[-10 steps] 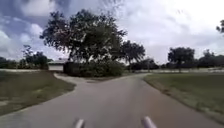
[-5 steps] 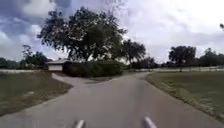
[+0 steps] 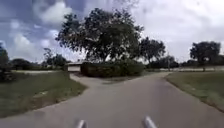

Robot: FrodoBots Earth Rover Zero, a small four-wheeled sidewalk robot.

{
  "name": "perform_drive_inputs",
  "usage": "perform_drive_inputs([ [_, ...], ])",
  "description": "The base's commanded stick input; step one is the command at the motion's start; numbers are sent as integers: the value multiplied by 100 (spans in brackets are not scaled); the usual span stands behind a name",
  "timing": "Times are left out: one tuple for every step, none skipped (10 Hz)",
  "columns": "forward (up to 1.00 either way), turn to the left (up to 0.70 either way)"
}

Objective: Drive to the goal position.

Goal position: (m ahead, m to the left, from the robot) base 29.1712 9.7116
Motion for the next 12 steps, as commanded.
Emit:
perform_drive_inputs([
  [69, 3],
  [69, 3],
  [69, 3],
  [69, 3],
  [69, 3],
  [69, 3],
  [69, 3],
  [69, 3],
  [69, 3],
  [69, 3],
  [69, 3],
  [69, 3],
])
